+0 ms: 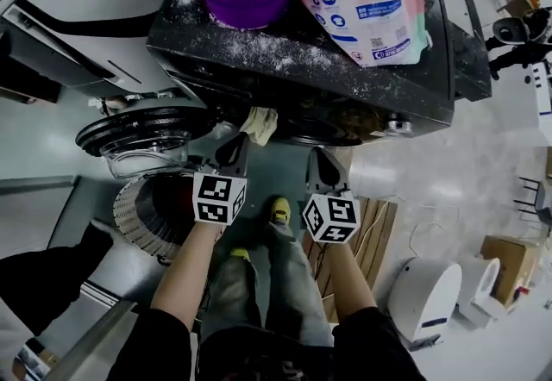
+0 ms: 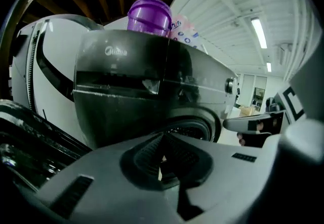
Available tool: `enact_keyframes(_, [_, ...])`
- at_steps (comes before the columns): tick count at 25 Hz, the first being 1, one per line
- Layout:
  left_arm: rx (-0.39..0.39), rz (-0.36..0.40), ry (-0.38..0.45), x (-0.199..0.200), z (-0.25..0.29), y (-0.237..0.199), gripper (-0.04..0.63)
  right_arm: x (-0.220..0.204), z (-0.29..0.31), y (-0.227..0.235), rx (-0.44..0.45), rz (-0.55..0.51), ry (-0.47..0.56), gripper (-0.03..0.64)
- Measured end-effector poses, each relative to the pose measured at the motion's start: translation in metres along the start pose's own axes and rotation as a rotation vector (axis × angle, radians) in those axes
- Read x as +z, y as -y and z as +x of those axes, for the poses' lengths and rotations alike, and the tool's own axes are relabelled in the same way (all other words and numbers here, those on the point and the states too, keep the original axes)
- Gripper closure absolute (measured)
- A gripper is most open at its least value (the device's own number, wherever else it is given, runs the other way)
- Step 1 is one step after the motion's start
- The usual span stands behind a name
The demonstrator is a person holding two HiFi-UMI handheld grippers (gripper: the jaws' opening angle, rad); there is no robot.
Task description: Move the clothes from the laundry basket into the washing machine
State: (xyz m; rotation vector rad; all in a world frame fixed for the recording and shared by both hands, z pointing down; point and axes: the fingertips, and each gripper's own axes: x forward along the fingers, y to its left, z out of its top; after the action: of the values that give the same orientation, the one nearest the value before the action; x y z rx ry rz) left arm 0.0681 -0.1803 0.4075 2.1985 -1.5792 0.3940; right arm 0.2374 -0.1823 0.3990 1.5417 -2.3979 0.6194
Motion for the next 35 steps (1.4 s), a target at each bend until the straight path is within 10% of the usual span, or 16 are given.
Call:
enact_keyframes(17, [-0.034,0.086,0.159,0.162,-0.167,0.021,0.584,0.147,-0.147,-0.073,-0.058,0.000,0.105,0.612])
enact_keyframes(35, [0.002,0.119,0.249,0.234,-0.257,0.027,0.584,0.232,-0.223,-0.077,-0.093,0.020,0.191,0.612])
